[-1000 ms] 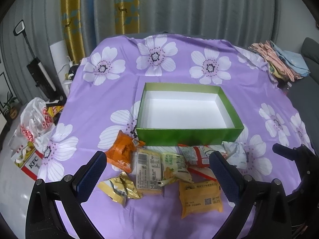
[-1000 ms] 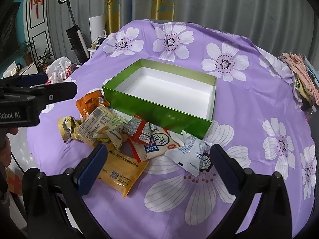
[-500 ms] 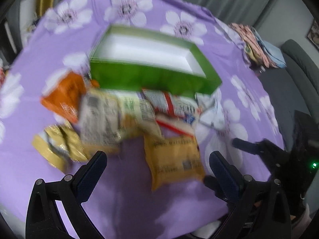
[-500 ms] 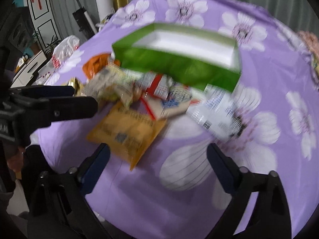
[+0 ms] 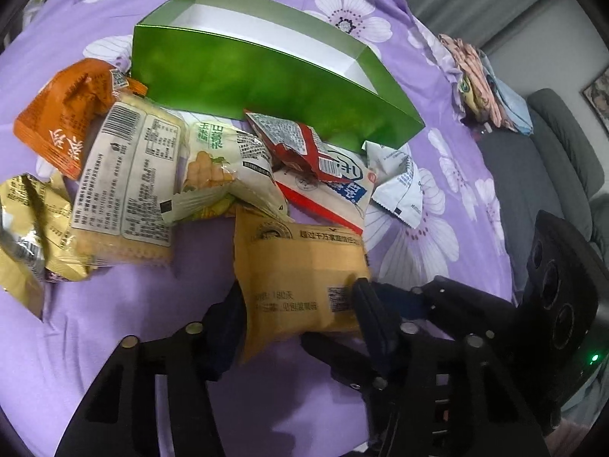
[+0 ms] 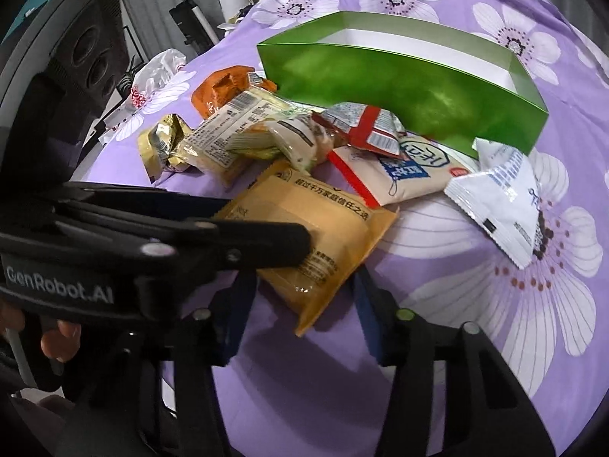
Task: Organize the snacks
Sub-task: 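Close the left gripper on the yellow bread bag and lift it, then carry the yellow bag into the green box and open the left gripper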
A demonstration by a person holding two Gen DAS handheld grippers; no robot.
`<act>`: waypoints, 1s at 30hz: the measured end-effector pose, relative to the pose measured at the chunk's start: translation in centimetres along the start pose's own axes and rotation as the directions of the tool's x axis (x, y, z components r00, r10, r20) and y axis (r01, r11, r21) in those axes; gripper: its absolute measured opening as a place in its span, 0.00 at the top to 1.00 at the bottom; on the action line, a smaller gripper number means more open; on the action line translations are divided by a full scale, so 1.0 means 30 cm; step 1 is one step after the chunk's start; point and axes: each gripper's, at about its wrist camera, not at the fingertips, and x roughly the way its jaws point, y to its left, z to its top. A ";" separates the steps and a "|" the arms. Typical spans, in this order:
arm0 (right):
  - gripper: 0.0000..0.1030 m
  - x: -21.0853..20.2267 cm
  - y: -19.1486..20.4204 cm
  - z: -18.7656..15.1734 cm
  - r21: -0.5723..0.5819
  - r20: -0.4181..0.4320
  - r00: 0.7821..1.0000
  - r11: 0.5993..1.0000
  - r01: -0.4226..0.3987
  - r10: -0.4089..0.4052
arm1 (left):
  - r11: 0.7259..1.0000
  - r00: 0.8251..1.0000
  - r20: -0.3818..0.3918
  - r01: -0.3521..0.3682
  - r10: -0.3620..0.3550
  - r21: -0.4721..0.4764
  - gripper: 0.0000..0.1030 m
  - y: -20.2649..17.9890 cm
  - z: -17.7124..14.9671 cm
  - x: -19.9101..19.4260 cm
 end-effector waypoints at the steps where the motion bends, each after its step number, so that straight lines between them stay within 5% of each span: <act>1: 0.60 -0.002 0.000 0.000 0.001 0.002 1.000 1.000 -0.008 0.008 | 1.000 1.000 0.002 -0.004 0.004 0.004 0.48 -0.001 0.000 -0.001; 10: 0.70 -0.070 0.030 -0.016 -0.017 0.021 0.999 0.999 -0.027 0.028 | 0.991 0.999 0.016 -0.045 0.043 0.124 0.51 -0.085 -0.016 -0.052; 17: 0.71 -0.195 0.053 0.047 -0.053 0.141 0.990 0.998 -0.019 0.026 | 0.980 0.992 0.118 -0.064 0.042 0.190 0.51 -0.154 0.012 -0.175; 25: 0.69 -0.213 -0.061 0.304 -0.080 0.275 0.961 0.995 0.062 -0.038 | 0.972 0.976 0.215 -0.069 0.019 0.225 0.51 -0.190 0.291 -0.192; 30: 0.68 -0.140 -0.158 0.437 -0.046 0.262 0.963 0.996 0.071 -0.056 | 0.977 0.976 0.217 -0.077 0.033 0.198 0.51 -0.170 0.470 -0.110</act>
